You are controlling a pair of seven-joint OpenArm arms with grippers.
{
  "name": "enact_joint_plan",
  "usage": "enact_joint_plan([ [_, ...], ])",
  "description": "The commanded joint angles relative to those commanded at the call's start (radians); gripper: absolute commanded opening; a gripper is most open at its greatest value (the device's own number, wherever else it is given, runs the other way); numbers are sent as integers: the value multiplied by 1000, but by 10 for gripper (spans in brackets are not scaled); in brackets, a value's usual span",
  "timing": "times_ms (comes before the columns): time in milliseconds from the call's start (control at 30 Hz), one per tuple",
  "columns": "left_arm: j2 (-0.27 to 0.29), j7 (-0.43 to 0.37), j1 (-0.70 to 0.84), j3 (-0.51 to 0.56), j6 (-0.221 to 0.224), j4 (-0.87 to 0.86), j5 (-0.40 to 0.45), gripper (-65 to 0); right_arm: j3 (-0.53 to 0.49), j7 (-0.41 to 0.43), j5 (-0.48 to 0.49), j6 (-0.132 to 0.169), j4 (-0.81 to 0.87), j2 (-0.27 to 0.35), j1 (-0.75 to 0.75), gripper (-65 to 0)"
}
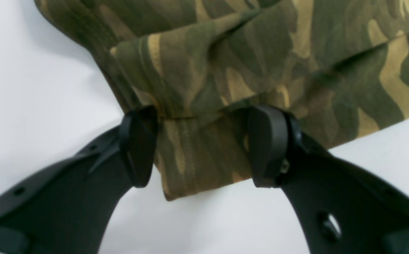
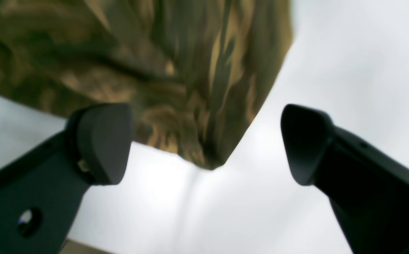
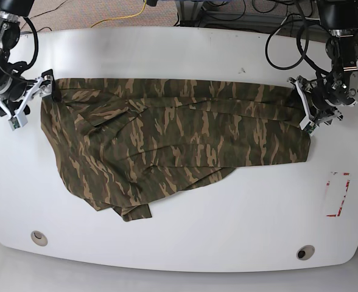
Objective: Layout the t-shirt on the table in an organized manner, then fold the t-shirt properly
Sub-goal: 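Grasp the shirt fabric near its corner with the right gripper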
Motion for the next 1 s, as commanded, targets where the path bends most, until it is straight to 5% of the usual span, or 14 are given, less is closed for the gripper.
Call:
enact_joint_plan([
  [300, 0, 0, -2, 0, 0, 0, 0, -271, -60, -91, -20, 0, 54, -129, 126, -25],
  [567, 0, 0, -2, 0, 0, 5, 0, -271, -155, -87, -206, 0, -14, -210, 215, -106],
  [1000, 0, 0, 2, 0, 0, 5, 0, -271, -160, 31, -273, 0, -282, -222, 307, -124],
])
